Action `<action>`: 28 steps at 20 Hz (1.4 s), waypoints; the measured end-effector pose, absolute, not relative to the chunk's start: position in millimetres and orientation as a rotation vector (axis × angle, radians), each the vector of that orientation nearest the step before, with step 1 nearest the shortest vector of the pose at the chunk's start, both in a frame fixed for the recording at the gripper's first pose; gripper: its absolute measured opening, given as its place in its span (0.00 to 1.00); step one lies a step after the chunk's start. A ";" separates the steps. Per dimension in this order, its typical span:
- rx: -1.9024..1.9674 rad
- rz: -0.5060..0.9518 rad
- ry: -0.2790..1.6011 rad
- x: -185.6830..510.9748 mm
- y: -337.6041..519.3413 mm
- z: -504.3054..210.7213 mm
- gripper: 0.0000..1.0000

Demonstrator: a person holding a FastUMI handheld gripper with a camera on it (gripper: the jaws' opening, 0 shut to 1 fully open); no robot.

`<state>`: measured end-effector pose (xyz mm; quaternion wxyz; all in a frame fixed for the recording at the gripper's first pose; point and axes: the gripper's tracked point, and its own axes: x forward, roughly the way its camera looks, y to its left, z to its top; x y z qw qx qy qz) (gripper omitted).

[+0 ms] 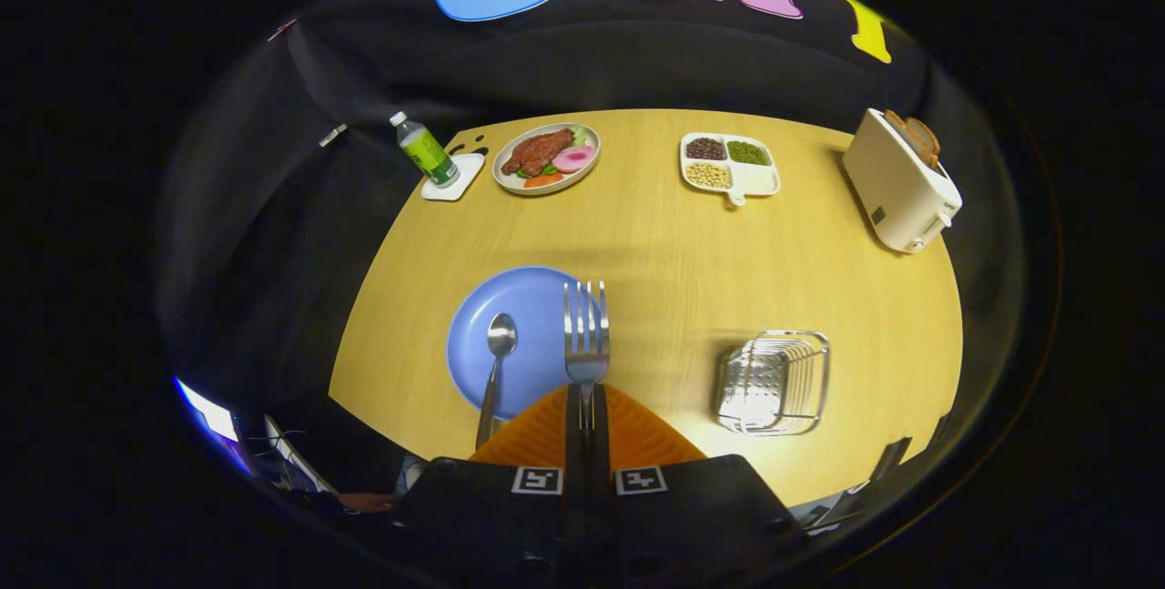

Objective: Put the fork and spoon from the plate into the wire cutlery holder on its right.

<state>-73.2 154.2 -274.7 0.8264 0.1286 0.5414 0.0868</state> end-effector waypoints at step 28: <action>0.030 0.254 1.911 -94.7 38.7 -370.7 0.09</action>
